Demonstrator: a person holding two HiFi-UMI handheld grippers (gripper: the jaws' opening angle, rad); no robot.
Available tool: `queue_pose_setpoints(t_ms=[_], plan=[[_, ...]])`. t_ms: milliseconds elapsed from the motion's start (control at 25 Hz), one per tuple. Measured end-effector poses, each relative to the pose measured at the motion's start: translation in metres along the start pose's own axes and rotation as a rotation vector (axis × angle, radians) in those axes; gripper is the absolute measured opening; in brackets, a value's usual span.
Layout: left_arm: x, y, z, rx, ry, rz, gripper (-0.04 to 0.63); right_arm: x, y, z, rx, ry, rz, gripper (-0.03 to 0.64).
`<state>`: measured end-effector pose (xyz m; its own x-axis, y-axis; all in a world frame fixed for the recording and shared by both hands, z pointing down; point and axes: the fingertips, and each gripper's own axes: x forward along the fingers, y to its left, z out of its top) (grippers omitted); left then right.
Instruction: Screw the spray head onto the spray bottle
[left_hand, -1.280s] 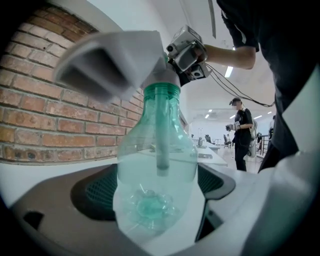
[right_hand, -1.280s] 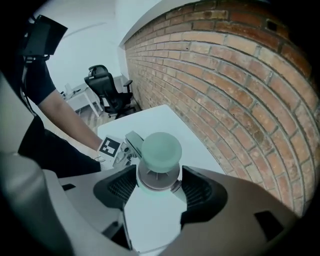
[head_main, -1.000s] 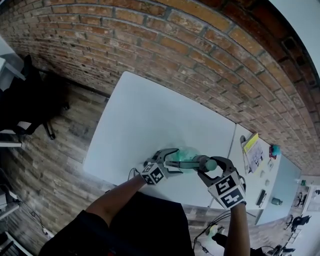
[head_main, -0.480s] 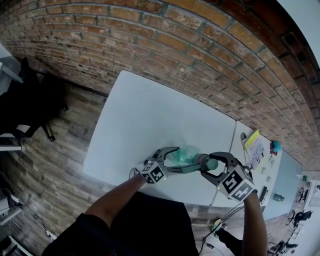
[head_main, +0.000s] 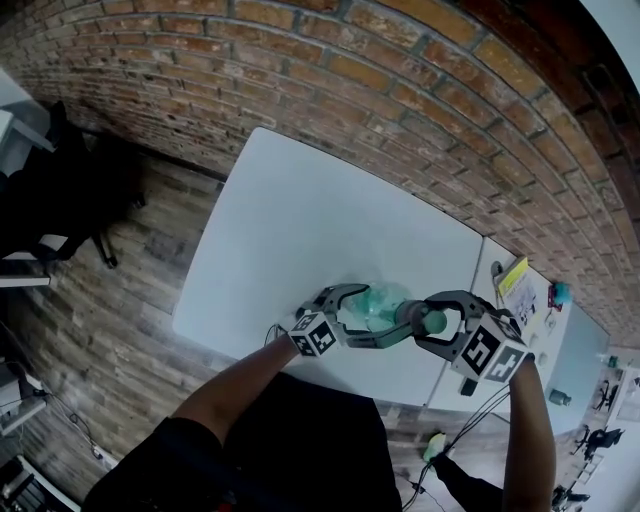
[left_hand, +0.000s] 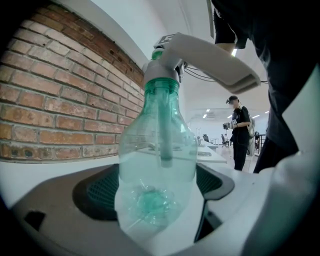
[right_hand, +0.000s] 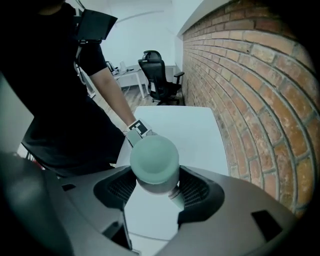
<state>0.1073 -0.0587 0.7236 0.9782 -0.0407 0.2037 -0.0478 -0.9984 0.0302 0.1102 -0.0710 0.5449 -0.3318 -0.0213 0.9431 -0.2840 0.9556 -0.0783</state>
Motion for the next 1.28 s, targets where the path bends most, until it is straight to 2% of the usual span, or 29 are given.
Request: queue_pose_setpoints(t_ms=[160, 240, 640, 760, 920, 1080, 1280], plan=[[0.000, -0.001, -0.001, 0.002, 0.010, 0.002, 0.485, 0.001, 0.002, -0.001, -0.094, 0.013, 0.021, 0.268], [0.000, -0.001, -0.001, 0.001, 0.018, 0.005, 0.483, 0.001, 0.002, 0.000, -0.104, 0.017, 0.018, 0.268], [-0.004, -0.001, 0.000, -0.006, 0.037, 0.009, 0.479, -0.024, 0.001, 0.001, 0.013, -0.014, -0.108, 0.270], [-0.007, 0.000, 0.006, 0.008, 0.031, 0.008, 0.480, -0.030, 0.003, 0.006, 0.006, -0.036, -0.144, 0.270], [-0.008, 0.000, 0.011, 0.034, 0.026, -0.013, 0.480, -0.021, 0.001, 0.004, -0.047, 0.044, -0.164, 0.270], [-0.005, 0.000, 0.017, 0.033, 0.024, -0.021, 0.480, -0.009, -0.003, 0.002, 0.009, 0.109, -0.150, 0.268], [-0.002, 0.002, 0.018, 0.026, 0.015, -0.011, 0.480, -0.004, -0.003, 0.001, -0.073, 0.143, -0.110, 0.262]])
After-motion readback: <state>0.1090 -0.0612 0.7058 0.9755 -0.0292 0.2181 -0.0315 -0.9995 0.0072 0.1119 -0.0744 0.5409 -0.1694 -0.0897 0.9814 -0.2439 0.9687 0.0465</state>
